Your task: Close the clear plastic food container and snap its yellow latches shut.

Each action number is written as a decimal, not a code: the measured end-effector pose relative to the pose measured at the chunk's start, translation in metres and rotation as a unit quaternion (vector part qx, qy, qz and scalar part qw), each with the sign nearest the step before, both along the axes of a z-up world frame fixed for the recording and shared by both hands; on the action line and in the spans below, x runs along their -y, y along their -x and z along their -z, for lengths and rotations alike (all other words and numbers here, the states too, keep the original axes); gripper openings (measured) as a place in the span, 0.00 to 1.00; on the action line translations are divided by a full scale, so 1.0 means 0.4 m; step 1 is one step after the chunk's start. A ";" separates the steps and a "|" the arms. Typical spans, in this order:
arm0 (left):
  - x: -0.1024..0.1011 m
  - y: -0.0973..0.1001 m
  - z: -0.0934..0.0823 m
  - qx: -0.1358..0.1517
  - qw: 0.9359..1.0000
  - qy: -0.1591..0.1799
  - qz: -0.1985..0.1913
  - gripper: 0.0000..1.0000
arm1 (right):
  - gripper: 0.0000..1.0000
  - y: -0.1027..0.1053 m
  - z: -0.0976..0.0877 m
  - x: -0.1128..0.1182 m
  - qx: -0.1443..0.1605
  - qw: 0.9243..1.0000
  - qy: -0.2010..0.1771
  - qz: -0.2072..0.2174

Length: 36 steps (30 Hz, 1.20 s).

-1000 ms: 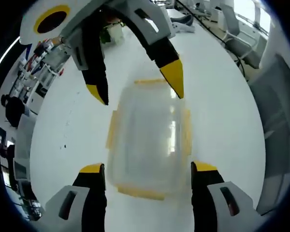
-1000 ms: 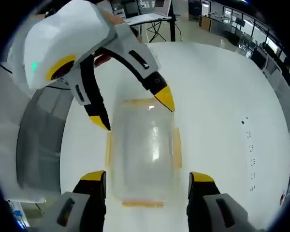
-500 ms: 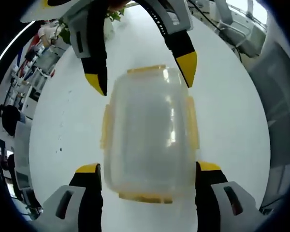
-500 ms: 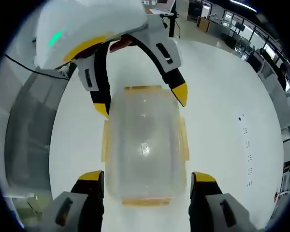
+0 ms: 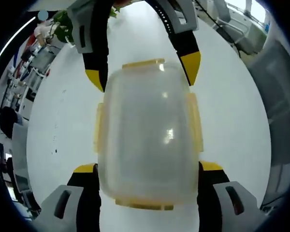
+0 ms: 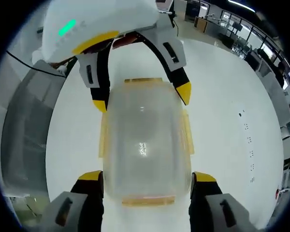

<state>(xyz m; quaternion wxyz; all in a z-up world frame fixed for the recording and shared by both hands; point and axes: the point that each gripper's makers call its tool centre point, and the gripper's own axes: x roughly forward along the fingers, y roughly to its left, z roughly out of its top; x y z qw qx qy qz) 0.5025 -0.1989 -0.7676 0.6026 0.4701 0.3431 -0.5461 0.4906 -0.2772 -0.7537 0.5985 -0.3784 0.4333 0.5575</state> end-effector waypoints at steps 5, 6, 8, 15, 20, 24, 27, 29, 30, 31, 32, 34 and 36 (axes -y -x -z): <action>-0.017 0.007 0.000 0.000 1.000 -0.003 0.000 0.81 | 0.71 0.006 0.000 -0.014 -0.001 1.000 -0.001 0.000; -0.024 0.008 0.001 0.001 1.000 -0.004 0.000 0.81 | 0.71 0.008 -0.001 -0.023 0.000 1.000 -0.003 0.000; -0.034 0.010 0.001 0.001 1.000 -0.004 -0.001 0.81 | 0.71 0.010 -0.001 -0.033 0.000 1.000 -0.006 0.000; -0.083 0.007 0.003 0.003 1.000 -0.007 -0.004 0.81 | 0.71 0.008 -0.002 -0.082 0.002 1.000 -0.016 0.000; -0.119 0.005 0.003 0.004 1.000 -0.009 -0.008 0.81 | 0.71 0.004 -0.001 -0.117 0.002 1.000 -0.016 -0.004; -0.149 0.005 0.004 0.004 1.000 -0.007 -0.011 0.81 | 0.71 0.002 -0.001 -0.147 0.001 1.000 -0.018 -0.007; -0.168 -0.002 0.005 0.006 1.000 -0.009 -0.013 0.81 | 0.71 -0.003 -0.001 -0.166 0.003 1.000 -0.019 -0.007; -0.177 -0.009 0.005 0.006 1.000 -0.009 -0.015 0.81 | 0.71 -0.009 0.000 -0.175 0.004 1.000 -0.019 -0.008; -0.180 -0.012 0.005 0.006 1.000 -0.009 -0.017 0.81 | 0.71 -0.016 0.000 -0.180 0.004 1.000 -0.020 -0.008; -0.183 -0.018 0.005 0.007 1.000 -0.008 -0.019 0.81 | 0.71 -0.019 0.000 -0.182 0.004 1.000 -0.020 -0.008; -0.185 -0.021 0.006 0.008 1.000 -0.007 -0.019 0.81 | 0.71 -0.024 0.000 -0.185 0.004 1.000 -0.021 -0.007; -0.190 -0.029 0.008 0.010 1.000 -0.007 -0.020 0.81 | 0.71 -0.030 0.000 -0.190 0.004 1.000 -0.021 -0.007; -0.195 -0.035 0.007 0.012 1.000 -0.006 -0.019 0.81 | 0.71 -0.037 0.000 -0.195 0.004 1.000 -0.022 -0.006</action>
